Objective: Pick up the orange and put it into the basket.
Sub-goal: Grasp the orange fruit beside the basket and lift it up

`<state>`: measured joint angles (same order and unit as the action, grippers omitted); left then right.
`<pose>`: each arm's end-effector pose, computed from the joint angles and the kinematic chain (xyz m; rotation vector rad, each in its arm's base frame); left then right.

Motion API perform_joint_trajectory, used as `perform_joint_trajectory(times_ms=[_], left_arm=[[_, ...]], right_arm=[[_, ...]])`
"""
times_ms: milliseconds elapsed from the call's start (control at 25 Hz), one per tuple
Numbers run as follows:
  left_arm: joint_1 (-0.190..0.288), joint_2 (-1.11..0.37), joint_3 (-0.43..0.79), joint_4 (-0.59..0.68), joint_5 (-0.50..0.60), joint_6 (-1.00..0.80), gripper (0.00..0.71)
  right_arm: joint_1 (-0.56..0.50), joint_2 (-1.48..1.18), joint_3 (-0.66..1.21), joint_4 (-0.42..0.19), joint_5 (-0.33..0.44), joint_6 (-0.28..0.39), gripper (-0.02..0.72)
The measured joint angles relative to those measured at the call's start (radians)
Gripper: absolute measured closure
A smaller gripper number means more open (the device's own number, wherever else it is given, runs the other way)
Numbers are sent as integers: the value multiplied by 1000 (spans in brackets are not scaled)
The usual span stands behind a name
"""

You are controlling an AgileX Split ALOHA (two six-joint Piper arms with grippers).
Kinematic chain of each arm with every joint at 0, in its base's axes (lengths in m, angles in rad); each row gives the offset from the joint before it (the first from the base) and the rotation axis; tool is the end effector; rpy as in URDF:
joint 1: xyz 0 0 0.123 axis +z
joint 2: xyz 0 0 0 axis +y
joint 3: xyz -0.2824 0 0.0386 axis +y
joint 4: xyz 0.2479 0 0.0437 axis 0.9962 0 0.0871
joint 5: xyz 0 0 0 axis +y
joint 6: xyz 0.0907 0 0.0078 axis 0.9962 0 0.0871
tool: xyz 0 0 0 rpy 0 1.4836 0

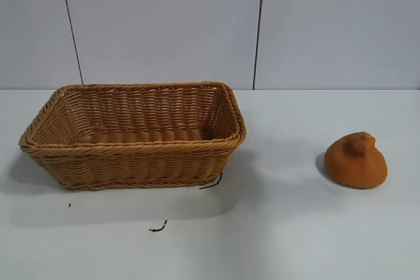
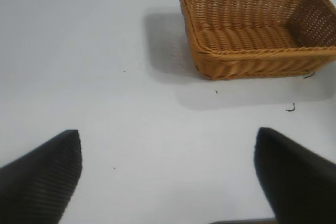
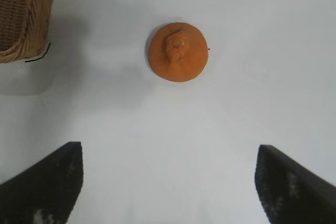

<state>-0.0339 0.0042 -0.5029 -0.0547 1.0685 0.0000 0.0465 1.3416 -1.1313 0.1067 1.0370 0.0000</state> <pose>-0.0051 -0.0042 0.2775 0.0375 2.0529 -0.0866 0.2606 0.0205 0.3147 -0.0154 2.7296 0.1541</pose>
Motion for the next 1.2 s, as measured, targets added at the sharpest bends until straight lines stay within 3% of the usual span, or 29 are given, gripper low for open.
perform_joint_trajectory(times_ms=[400, 920, 1040, 1200], left_arm=[[0, 0, 0, 0, 0, 0, 71], [0, 0, 0, 0, 2, 0, 71], [0, 0, 0, 0, 1, 0, 71], [0, 0, 0, 0, 1, 0, 71]], right_arm=[[0, 493, -236, 4, -60, 0, 69], [0, 775, -267, 0, -121, 0, 71], [0, 778, -267, 0, -133, 0, 170], [0, 777, -267, -1, -140, 0, 478]])
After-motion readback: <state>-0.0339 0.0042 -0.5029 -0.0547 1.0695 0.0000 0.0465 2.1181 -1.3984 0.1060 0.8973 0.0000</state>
